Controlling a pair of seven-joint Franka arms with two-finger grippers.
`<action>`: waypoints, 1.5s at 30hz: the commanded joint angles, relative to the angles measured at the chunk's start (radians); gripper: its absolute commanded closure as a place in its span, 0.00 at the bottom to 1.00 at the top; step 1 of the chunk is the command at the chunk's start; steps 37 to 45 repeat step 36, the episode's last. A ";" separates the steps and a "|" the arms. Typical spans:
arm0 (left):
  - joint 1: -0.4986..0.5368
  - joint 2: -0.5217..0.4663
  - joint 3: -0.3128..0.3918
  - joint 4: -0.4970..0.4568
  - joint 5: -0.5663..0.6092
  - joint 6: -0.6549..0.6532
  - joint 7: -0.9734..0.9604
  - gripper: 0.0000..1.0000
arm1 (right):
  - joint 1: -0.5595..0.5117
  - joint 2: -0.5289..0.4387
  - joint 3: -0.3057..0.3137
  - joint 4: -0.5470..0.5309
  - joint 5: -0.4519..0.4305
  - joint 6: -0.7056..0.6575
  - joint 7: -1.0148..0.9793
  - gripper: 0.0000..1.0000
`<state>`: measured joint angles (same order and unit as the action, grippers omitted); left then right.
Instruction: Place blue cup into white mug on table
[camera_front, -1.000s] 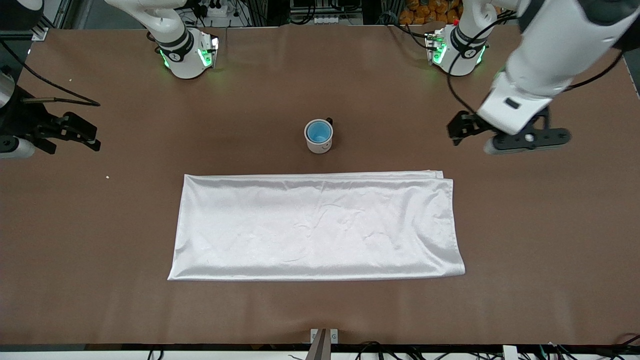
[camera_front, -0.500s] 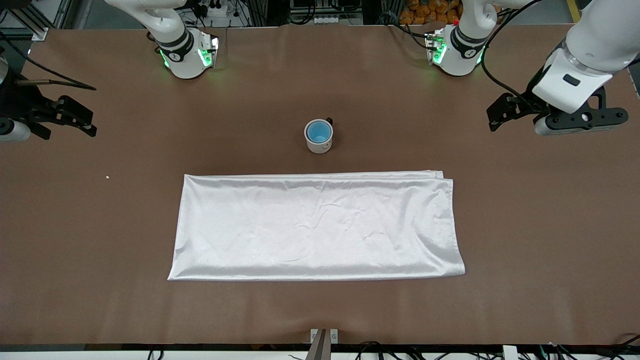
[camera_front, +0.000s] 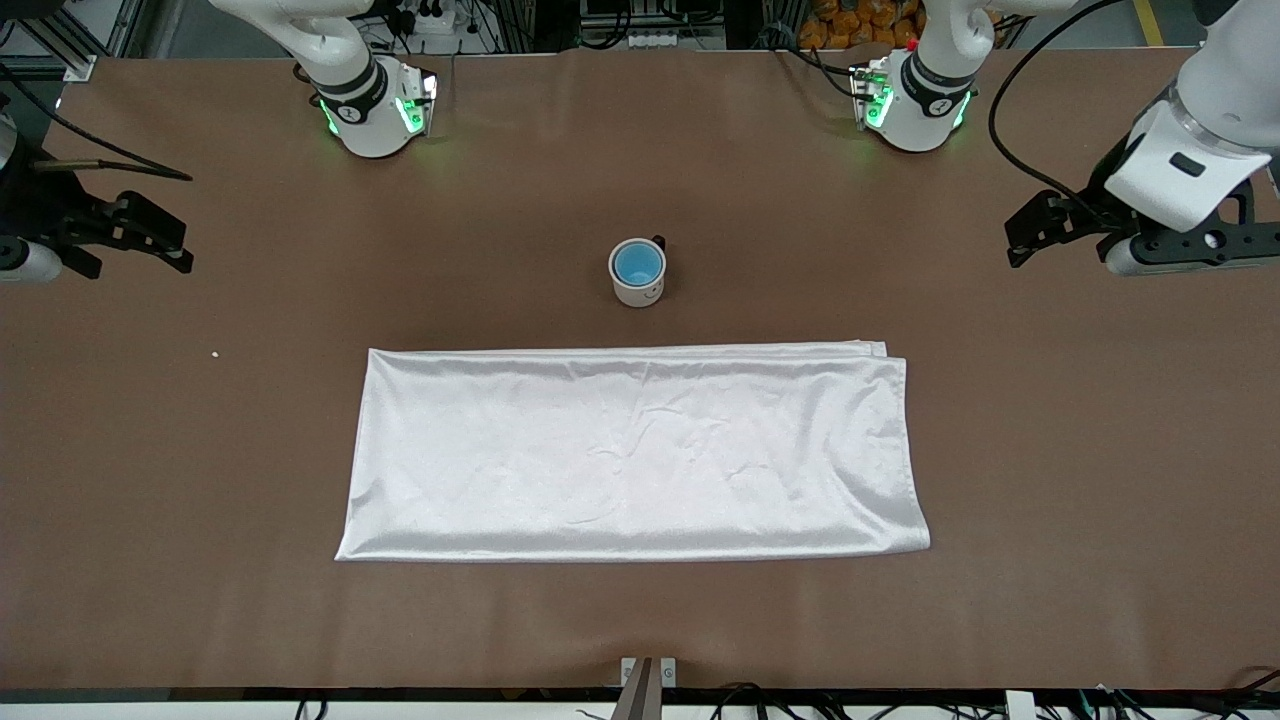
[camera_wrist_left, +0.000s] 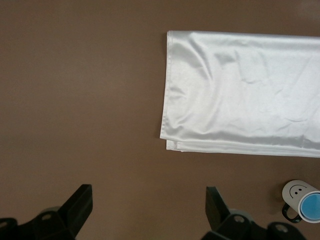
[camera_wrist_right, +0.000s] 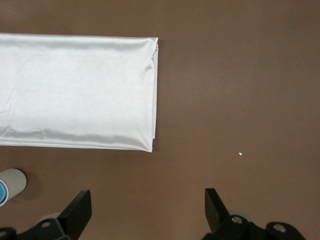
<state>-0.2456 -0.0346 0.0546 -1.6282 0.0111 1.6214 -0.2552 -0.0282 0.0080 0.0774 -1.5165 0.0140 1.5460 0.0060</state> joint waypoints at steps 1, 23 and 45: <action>0.048 0.024 -0.021 0.037 -0.017 0.000 0.027 0.00 | -0.004 -0.013 -0.001 -0.017 -0.015 0.009 -0.012 0.00; 0.034 0.036 -0.030 0.063 -0.045 -0.006 0.028 0.00 | -0.004 -0.016 -0.001 -0.010 -0.014 0.042 -0.011 0.00; 0.031 0.036 -0.029 0.065 -0.045 -0.015 0.079 0.00 | -0.002 -0.016 -0.001 -0.011 -0.014 0.040 -0.011 0.00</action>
